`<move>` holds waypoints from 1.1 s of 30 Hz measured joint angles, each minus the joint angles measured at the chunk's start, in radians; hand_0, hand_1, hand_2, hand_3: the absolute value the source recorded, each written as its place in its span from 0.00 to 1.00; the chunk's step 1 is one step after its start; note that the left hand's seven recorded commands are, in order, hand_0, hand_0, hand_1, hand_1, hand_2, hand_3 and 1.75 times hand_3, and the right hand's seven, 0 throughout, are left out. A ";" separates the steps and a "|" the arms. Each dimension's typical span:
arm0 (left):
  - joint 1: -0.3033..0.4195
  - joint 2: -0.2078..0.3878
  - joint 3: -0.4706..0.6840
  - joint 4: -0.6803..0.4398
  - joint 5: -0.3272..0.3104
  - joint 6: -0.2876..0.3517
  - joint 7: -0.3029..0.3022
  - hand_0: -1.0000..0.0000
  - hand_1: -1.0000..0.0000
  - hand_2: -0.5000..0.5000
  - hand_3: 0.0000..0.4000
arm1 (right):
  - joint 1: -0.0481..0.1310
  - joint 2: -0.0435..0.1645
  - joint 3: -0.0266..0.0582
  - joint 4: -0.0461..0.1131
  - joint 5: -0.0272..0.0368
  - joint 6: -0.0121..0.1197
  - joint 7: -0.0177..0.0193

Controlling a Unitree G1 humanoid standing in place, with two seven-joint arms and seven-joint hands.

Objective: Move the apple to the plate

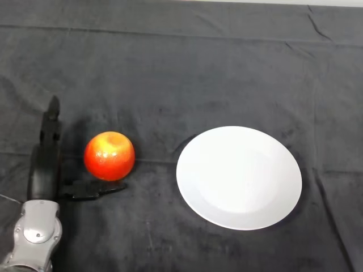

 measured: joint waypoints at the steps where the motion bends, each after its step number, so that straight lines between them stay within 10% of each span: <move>1: -0.005 0.000 -0.015 0.000 0.002 0.000 0.002 0.96 1.00 0.48 0.04 | 0.000 0.000 0.0000 0.000 0.0000 0.000 0.0000; 7: -0.021 -0.012 -0.064 -0.002 0.023 -0.013 0.005 0.98 1.00 0.49 0.02 | 0.000 0.000 0.0002 0.000 0.0000 0.000 0.0000; 10: -0.021 -0.018 -0.077 -0.005 0.026 -0.016 0.005 0.58 1.00 0.29 0.42 | 0.000 0.000 0.0001 0.000 0.0000 0.000 0.0000; 15: -0.021 -0.021 -0.109 -0.005 0.041 -0.022 0.000 0.00 0.50 0.25 1.00 | 0.000 0.000 0.0001 0.000 0.0000 0.000 0.0000; 33: -0.028 -0.022 -0.145 -0.005 0.037 -0.030 -0.027 0.00 0.05 0.47 1.00 | 0.000 0.000 0.0001 0.000 0.0000 0.000 0.0000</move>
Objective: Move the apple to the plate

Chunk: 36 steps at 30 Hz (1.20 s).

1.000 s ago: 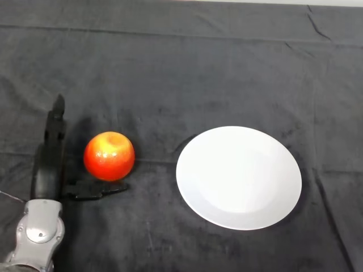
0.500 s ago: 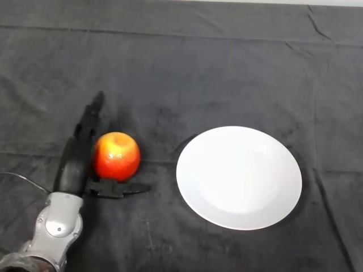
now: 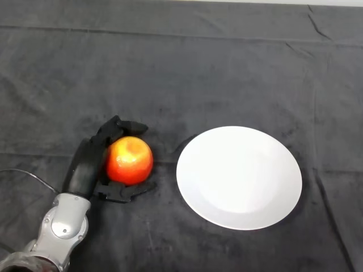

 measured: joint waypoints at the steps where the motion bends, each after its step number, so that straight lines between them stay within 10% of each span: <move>1: -0.001 0.000 0.000 0.000 0.000 0.000 0.000 0.00 0.02 0.49 1.00 | 0.000 0.000 0.0000 0.000 0.0000 0.000 0.0000; 36: -0.079 -0.052 -0.115 0.000 0.005 -0.025 0.114 0.00 0.00 0.50 1.00 | 0.000 0.000 0.0000 0.000 0.0000 0.000 0.0000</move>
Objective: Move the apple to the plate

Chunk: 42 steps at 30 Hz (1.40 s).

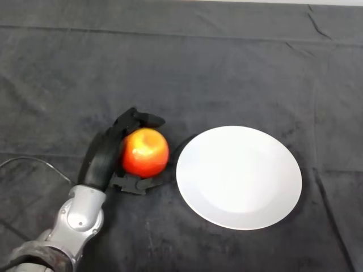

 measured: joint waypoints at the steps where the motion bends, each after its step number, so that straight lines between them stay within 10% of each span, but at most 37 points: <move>1: -0.003 -0.003 -0.001 0.000 0.000 0.000 0.002 0.00 0.00 0.50 1.00 | 0.000 0.000 -0.0002 0.000 0.0000 0.000 0.0000; 42: -0.111 -0.082 -0.465 -0.071 -0.047 0.044 0.078 0.00 0.00 0.50 1.00 | 0.000 0.000 -0.0003 0.000 0.0000 0.000 0.0000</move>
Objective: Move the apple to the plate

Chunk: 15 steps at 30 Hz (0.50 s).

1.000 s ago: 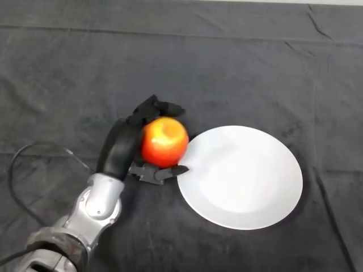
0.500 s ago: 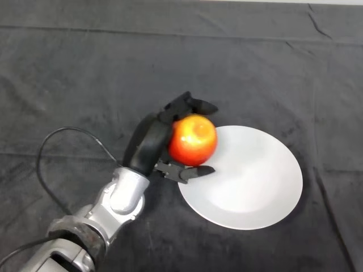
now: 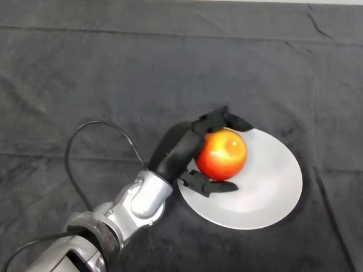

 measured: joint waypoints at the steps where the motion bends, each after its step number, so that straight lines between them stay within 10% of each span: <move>1: 0.000 0.000 -0.011 -0.001 -0.006 0.003 0.000 0.00 0.00 0.50 1.00 | 0.000 0.000 0.0000 0.000 0.0000 0.000 0.0000; 9: 0.000 0.001 -0.066 -0.035 -0.056 0.030 -0.002 0.00 0.07 0.47 1.00 | 0.000 0.000 0.0000 0.000 0.0000 0.000 0.0000; 15: 0.000 0.003 -0.092 -0.036 -0.080 0.052 -0.012 0.70 0.47 0.61 0.53 | 0.000 0.000 0.0000 0.000 0.0000 0.000 0.0000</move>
